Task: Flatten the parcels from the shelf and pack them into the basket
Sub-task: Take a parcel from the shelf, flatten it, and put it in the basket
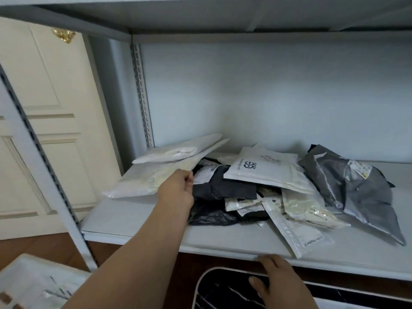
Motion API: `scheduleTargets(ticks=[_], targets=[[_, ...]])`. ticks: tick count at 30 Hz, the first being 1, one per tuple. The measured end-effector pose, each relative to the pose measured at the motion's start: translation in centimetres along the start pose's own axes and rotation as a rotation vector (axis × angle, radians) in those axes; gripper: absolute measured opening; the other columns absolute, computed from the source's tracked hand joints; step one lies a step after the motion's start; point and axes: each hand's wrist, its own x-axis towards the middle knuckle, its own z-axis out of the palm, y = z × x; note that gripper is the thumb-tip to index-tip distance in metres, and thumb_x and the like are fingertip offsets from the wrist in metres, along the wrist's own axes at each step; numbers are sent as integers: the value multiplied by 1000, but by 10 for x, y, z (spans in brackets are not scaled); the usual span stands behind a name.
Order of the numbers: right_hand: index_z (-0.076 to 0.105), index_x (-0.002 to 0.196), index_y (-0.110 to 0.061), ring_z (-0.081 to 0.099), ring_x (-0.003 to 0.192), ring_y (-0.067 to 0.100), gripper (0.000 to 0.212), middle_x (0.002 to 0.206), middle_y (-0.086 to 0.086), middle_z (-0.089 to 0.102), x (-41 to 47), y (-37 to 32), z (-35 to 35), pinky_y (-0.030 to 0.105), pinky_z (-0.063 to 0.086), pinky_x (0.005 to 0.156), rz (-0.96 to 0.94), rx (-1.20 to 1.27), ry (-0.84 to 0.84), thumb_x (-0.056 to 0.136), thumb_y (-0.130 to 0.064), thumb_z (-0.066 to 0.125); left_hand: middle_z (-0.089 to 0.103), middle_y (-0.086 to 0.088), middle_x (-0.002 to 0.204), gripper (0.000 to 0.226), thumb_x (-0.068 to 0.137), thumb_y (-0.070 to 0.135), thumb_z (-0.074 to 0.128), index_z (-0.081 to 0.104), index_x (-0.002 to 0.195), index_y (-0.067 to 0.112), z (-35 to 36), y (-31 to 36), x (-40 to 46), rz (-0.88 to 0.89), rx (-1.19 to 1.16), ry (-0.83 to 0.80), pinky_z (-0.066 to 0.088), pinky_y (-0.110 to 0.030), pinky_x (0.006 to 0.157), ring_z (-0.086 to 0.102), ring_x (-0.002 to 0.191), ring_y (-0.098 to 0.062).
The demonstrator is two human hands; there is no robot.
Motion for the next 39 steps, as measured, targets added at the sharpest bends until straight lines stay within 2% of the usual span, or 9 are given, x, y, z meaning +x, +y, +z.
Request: scheduleTargets(ticks=[3,13,18,22,24,26,31,35,39], targets=[[31,145,-29,36,132,8,57,146,-10,32,-14,-8,-18,19,35,104,-24,21,6,95,-53,44,54,-4,70,25,90,-7,52,55,71,8,15,5,-42,-63,-224,-101,42,-4,46,51,59,-4],[58,125,-12,57,109,21,54,119,4,60,-76,18,-89,31,41,89,255,561,271,97,-52,37,60,-15,90,30,86,-13,53,59,109,6,-8,-29,-229,-177,15,-295,51,-12,49,56,69,-13],[49,130,-11,60,105,32,67,121,17,58,-135,81,-126,46,47,89,672,1649,319,97,-63,23,62,-13,85,36,82,-16,50,66,102,8,-65,-56,-278,-173,319,-433,47,-20,54,53,68,-15],[55,128,-21,51,121,39,77,132,19,55,-189,127,-145,56,38,101,601,2158,464,78,-78,46,52,-9,68,33,73,-21,44,61,73,8,-118,-75,-263,-104,724,-318,33,-26,53,42,59,-17],[62,126,-23,51,124,39,86,136,18,55,-209,135,-151,55,34,108,625,2052,355,60,-79,63,47,-8,59,33,68,-22,42,58,63,7,-141,-80,-250,-42,919,-263,28,-26,50,38,55,-18],[74,107,-12,66,101,38,69,114,19,69,-223,138,-152,50,52,90,679,1818,205,72,-70,60,48,-9,57,32,69,-22,43,57,60,6,-162,-86,-240,22,1092,-253,31,-26,51,40,55,-20],[60,115,1,68,82,31,37,96,17,71,-231,131,-117,38,58,68,770,1203,-11,79,2,70,61,-6,61,35,71,-17,50,66,56,11,-206,-95,-216,87,1527,-270,46,-26,61,52,59,-20],[52,112,-20,59,101,29,49,103,4,61,-236,129,-69,51,51,92,762,875,-128,70,3,62,64,-11,117,32,94,4,41,65,116,1,-220,-109,-205,-34,1984,-382,47,-24,85,60,100,-20],[46,134,-16,55,113,30,64,116,8,60,-235,132,-31,42,46,100,700,632,-288,73,4,55,47,2,78,24,96,13,40,61,102,3,-227,-117,-192,106,2187,-338,47,-24,81,57,114,-25]])
